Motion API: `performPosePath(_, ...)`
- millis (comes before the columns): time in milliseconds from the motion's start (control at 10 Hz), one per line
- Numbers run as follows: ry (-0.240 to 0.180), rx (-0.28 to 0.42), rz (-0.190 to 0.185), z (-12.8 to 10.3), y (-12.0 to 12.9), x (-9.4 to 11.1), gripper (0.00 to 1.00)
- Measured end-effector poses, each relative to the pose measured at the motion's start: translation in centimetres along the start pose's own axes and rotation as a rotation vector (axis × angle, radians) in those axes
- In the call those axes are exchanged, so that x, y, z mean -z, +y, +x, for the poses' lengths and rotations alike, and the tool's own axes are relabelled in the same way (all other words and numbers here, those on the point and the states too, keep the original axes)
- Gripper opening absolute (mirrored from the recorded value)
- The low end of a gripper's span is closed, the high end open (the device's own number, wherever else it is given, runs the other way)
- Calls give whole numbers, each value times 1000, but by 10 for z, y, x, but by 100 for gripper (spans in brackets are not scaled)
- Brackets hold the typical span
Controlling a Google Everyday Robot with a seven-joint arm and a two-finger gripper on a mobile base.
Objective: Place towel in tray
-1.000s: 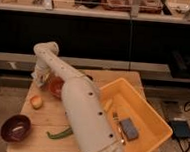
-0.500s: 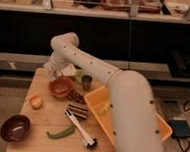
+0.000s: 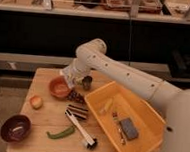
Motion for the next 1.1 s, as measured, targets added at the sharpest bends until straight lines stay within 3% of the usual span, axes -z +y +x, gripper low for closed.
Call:
performPosePath(400, 32, -145, -30, -71, 82, 57, 0)
performPosePath(700, 41, -272, -66, -145, 142, 102, 0)
performPosePath(800, 31, -327, -89, -169, 163, 112, 4)
performPosePath(1100, -42, -535, -224, -244, 232, 127, 33)
